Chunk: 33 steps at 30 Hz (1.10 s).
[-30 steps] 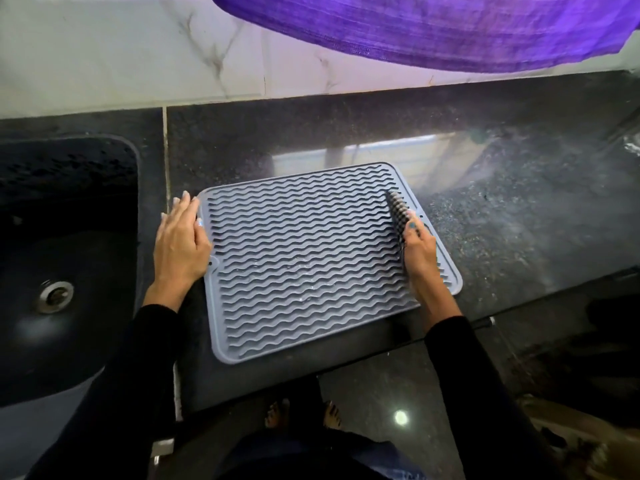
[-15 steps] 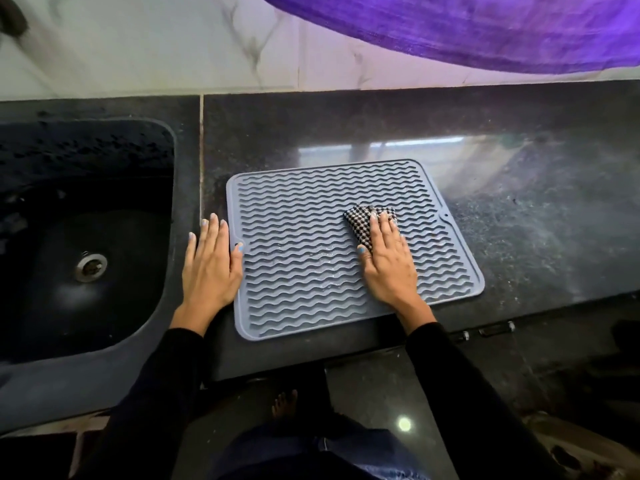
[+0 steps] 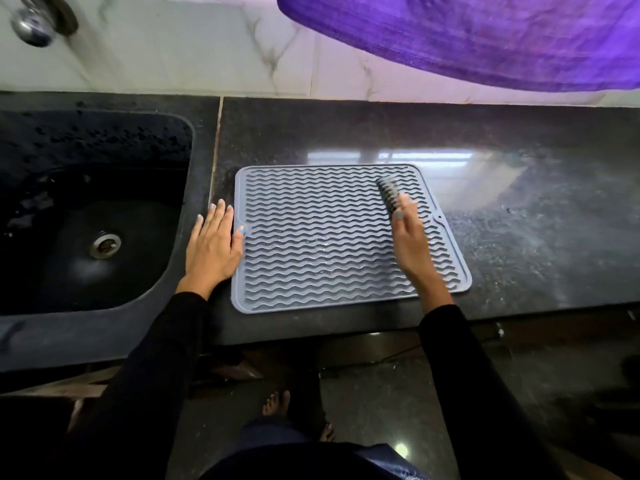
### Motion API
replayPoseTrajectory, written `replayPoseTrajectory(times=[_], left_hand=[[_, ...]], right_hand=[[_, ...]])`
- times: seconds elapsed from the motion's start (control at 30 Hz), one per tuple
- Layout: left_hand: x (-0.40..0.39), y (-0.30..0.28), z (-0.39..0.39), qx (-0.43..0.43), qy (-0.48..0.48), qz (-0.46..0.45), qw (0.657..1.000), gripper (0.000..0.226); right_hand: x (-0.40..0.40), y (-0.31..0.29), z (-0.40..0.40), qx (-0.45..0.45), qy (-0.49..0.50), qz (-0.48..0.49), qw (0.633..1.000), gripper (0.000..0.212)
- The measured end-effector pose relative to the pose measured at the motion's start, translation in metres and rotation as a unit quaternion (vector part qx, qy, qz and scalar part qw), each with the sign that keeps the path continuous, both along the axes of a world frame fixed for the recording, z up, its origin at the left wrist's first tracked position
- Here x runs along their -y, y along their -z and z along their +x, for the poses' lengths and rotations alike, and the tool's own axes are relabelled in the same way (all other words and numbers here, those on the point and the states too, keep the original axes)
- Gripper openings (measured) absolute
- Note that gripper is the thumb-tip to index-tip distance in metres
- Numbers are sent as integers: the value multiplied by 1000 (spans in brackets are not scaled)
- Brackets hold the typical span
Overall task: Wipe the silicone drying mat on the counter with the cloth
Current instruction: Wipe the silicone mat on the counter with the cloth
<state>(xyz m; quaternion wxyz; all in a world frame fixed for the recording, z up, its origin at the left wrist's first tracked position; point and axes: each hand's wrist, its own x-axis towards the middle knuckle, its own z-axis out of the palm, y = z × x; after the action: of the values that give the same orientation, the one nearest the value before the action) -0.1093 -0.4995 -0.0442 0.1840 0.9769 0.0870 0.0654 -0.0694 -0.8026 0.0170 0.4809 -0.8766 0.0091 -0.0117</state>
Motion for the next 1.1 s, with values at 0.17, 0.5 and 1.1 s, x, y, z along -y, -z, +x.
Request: replayPoseTrajectory(times=[0.17,0.5,1.1], left_hand=[[1,1,1,22,-9,2,1000,51],[2,2,3,50,-27,1,998,49],[1,2,3,44,-20,9,999,50]], right_hand=[[-17,51,-25,64,-92,-359,927,60],[14,28,13,-98,-23,208,973,34],[-84,55,-85,146,-185,-278,931,54]])
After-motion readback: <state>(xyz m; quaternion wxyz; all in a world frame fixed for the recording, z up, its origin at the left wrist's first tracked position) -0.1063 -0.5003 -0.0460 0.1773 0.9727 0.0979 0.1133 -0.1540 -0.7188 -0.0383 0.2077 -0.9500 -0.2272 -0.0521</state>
